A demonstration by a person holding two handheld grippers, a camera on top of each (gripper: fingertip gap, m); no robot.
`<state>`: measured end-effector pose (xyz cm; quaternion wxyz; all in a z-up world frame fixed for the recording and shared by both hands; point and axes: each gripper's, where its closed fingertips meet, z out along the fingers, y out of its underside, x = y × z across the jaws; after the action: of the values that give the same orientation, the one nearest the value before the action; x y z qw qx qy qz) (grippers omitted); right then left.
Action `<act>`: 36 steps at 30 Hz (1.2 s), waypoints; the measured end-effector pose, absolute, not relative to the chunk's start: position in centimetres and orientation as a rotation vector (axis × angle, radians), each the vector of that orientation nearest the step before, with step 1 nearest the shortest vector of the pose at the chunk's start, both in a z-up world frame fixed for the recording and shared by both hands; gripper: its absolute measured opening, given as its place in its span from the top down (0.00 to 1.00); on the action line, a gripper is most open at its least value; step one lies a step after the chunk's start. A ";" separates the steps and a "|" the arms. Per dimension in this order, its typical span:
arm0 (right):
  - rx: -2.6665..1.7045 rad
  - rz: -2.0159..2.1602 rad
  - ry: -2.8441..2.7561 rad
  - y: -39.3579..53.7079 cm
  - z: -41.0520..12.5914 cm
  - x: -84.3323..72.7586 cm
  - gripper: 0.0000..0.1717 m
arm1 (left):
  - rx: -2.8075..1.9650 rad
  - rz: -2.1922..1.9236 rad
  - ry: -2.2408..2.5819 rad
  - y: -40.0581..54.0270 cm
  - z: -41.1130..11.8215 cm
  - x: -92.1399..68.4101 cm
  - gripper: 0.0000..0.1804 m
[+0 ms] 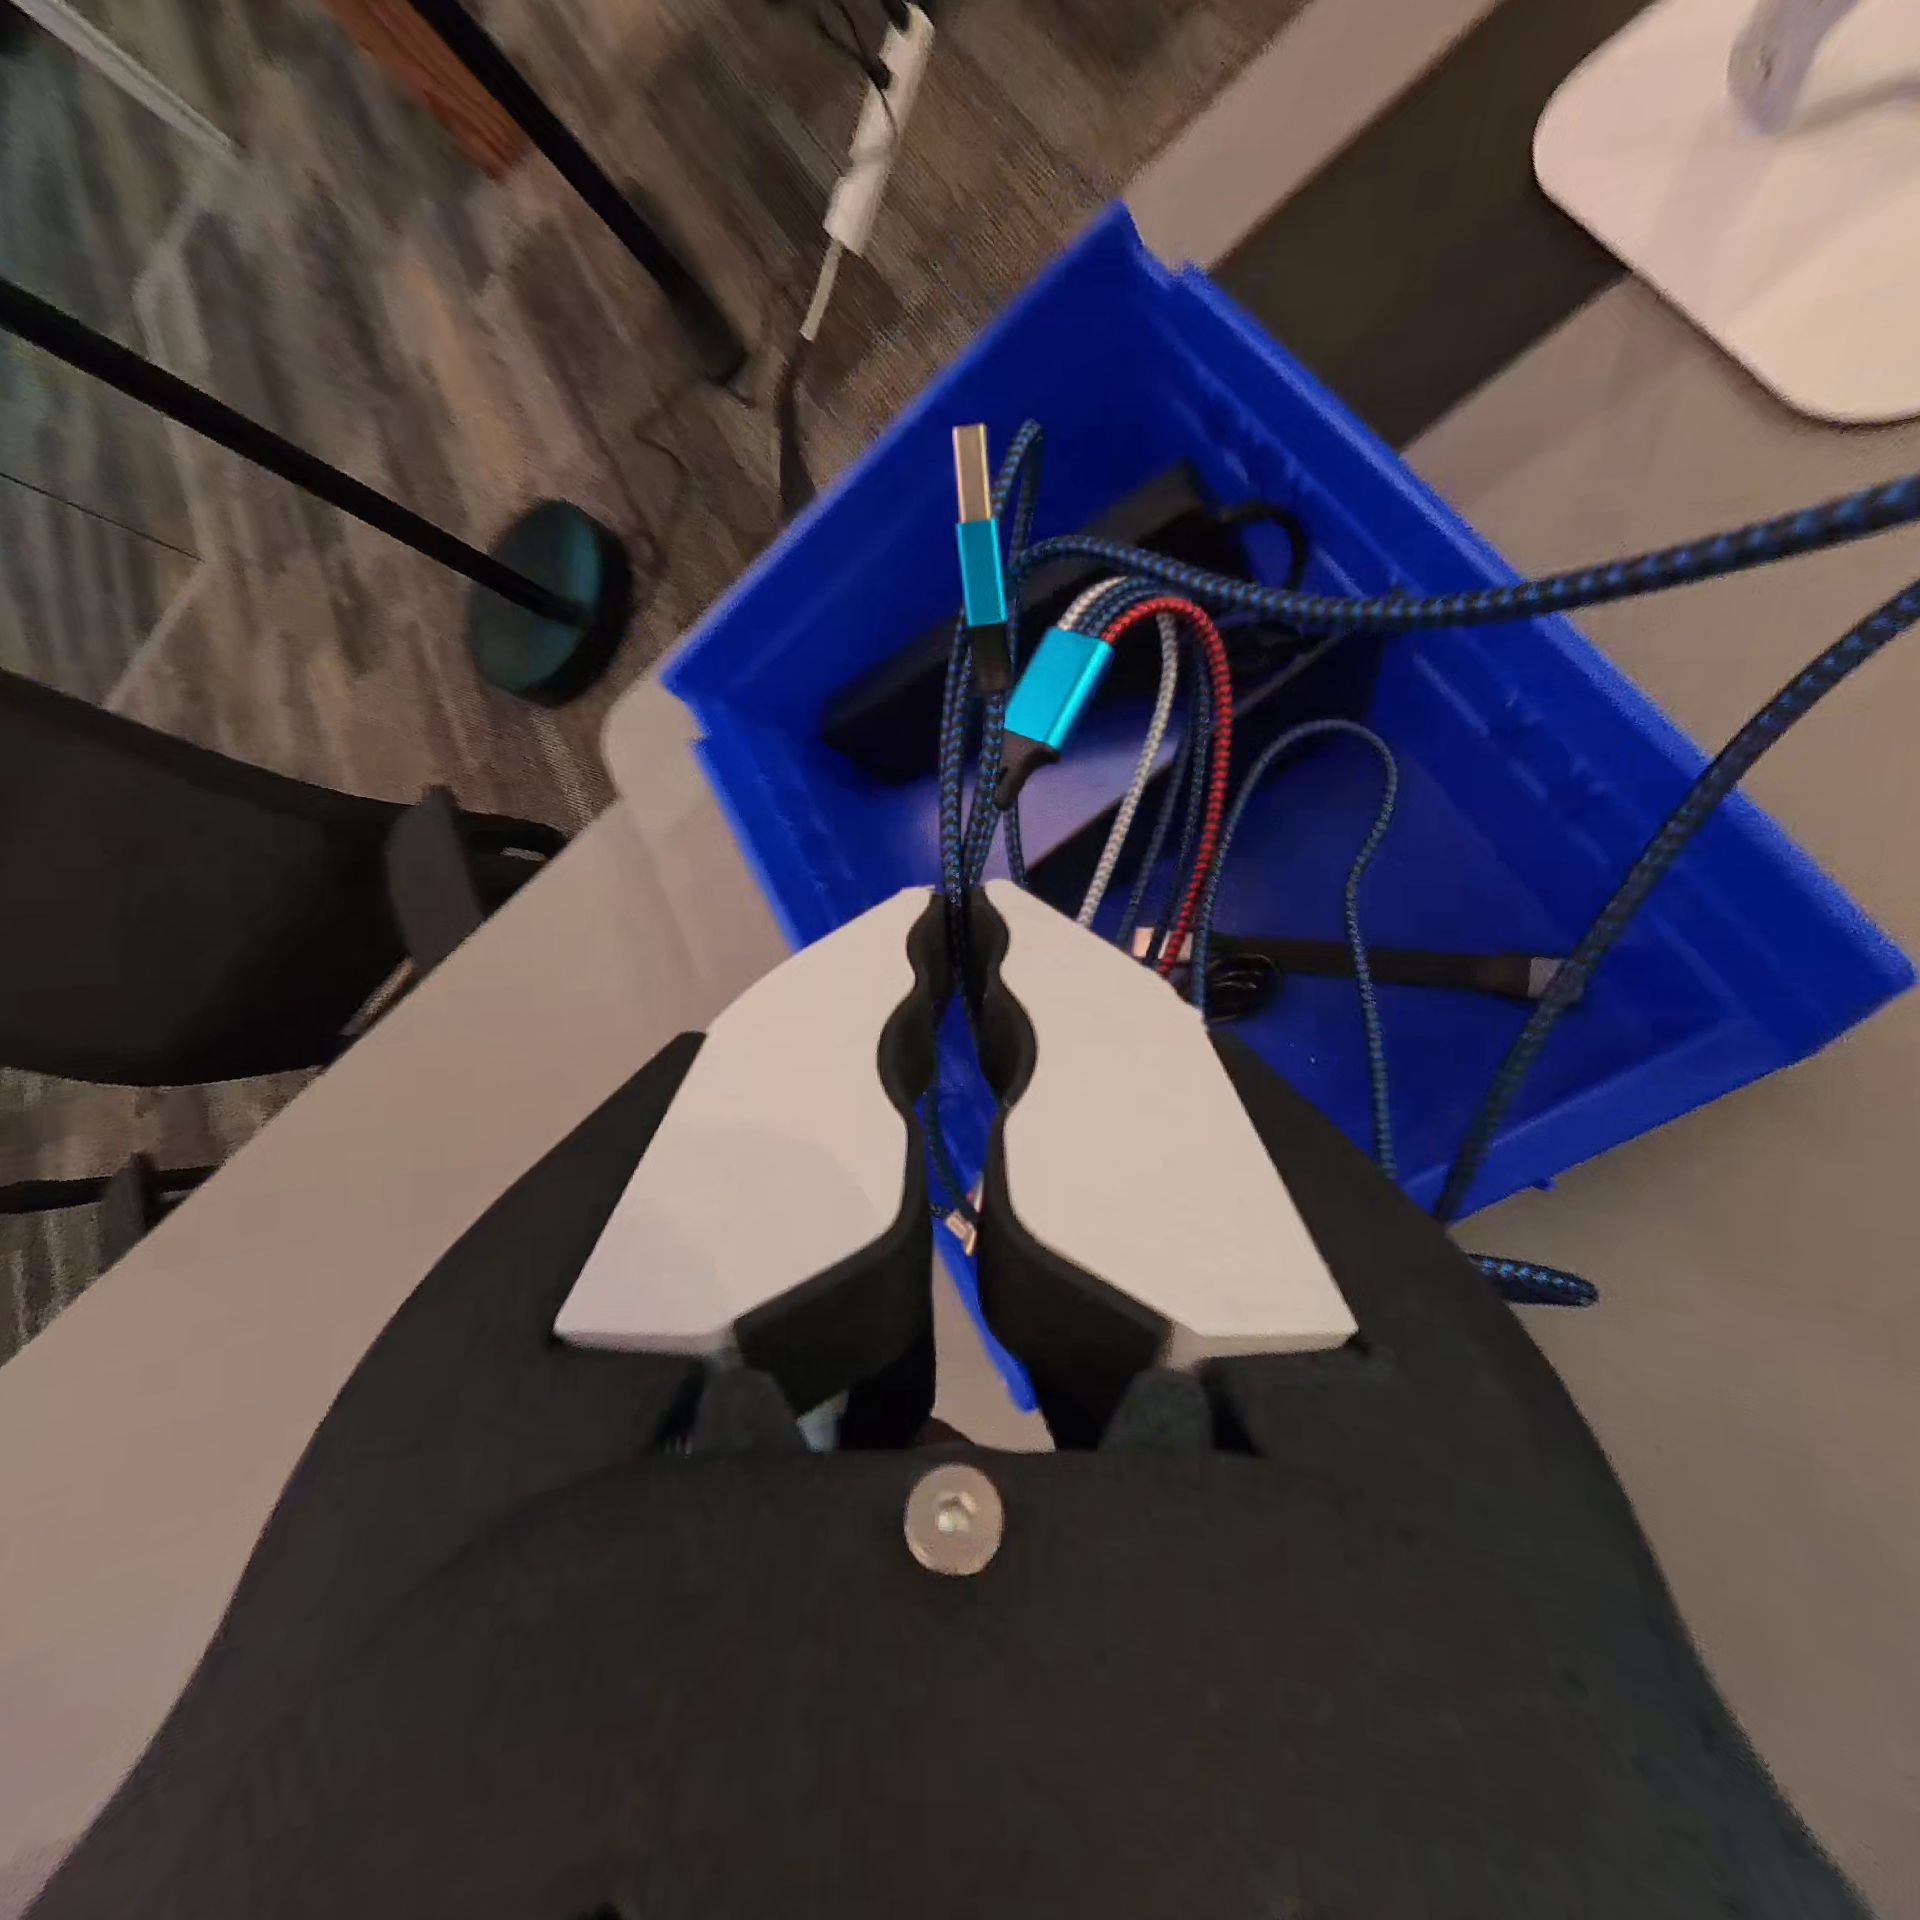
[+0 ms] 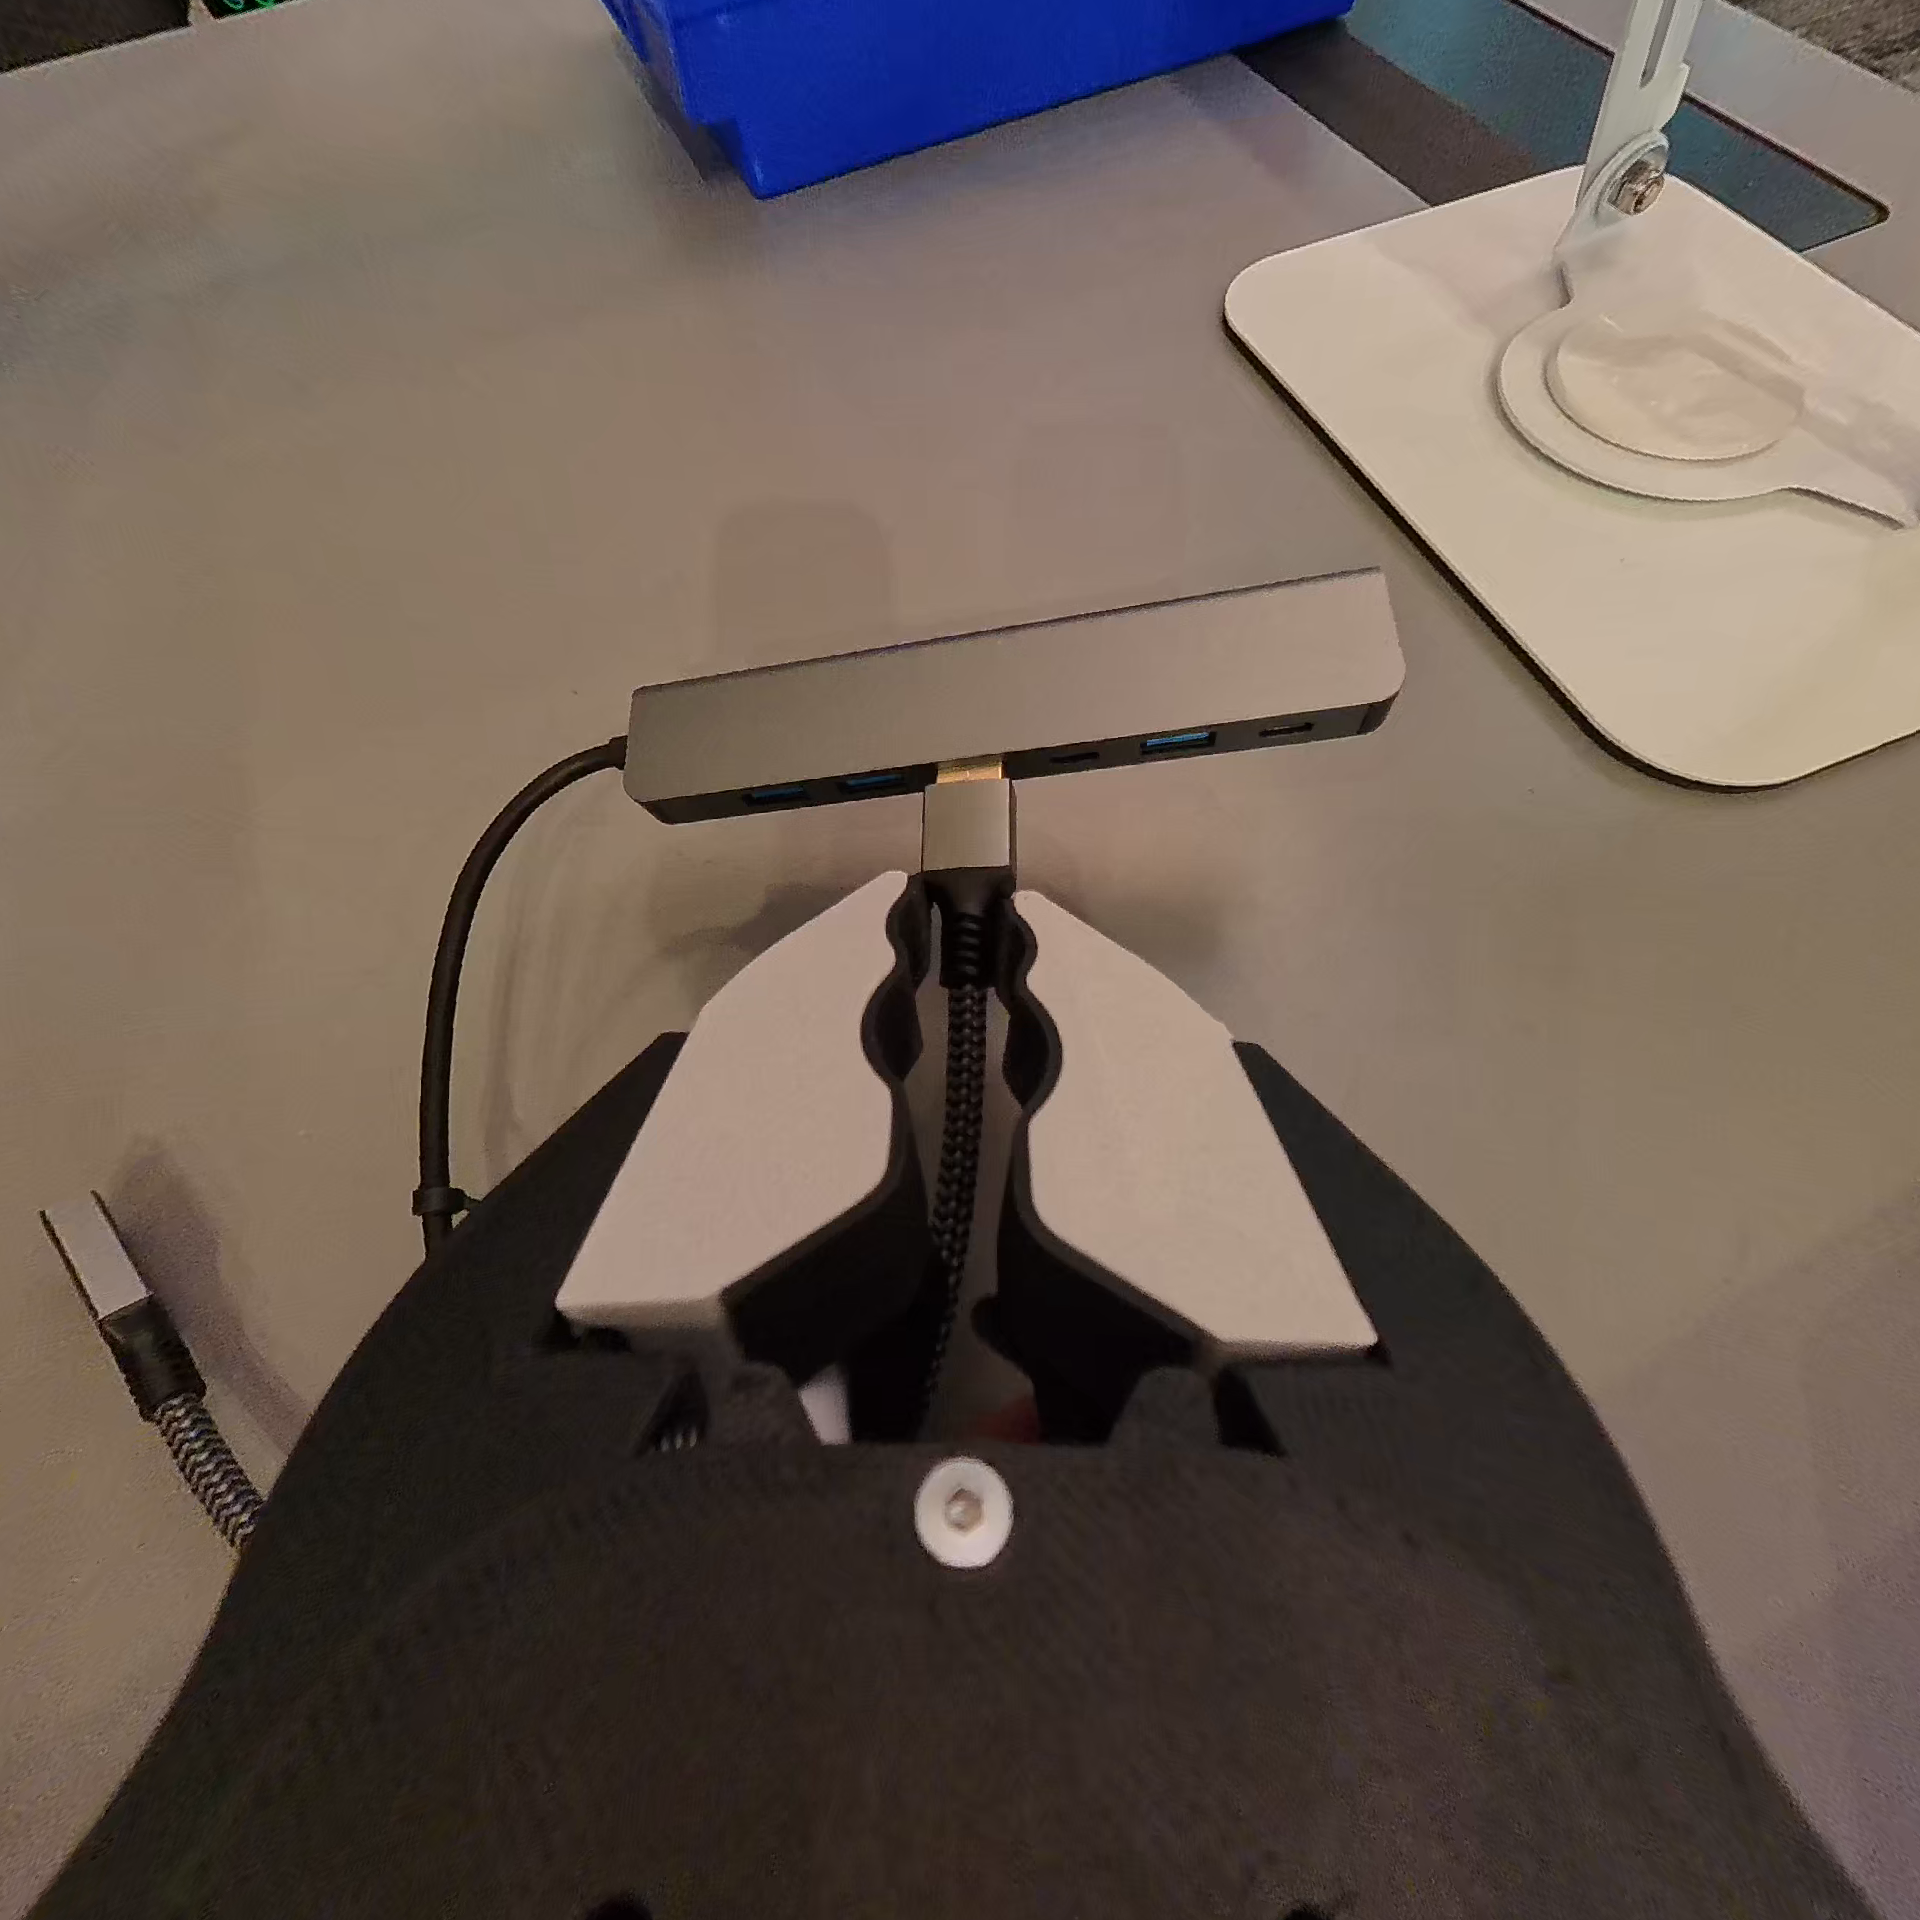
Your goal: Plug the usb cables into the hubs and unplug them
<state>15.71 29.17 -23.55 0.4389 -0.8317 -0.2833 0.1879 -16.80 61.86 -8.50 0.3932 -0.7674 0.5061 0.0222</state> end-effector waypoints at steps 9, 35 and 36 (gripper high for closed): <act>-2.058 0.462 -0.709 29.1 -23.5 15.7 0.94 | -1.853 0.196 1.273 61.2 -2.9 -16.9 0.98; -2.031 0.521 -0.682 29.1 -22.9 15.8 0.94 | -1.441 -0.173 1.251 46.8 17.3 -9.3 0.98; -2.025 0.527 -0.677 29.1 -22.8 15.8 0.94 | -1.439 -0.212 1.292 45.5 16.4 -8.3 0.98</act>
<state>15.82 29.07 -22.75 0.4538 -0.8206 -0.2741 0.2136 -8.33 45.50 16.41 0.5631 -0.6112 0.5489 -0.0902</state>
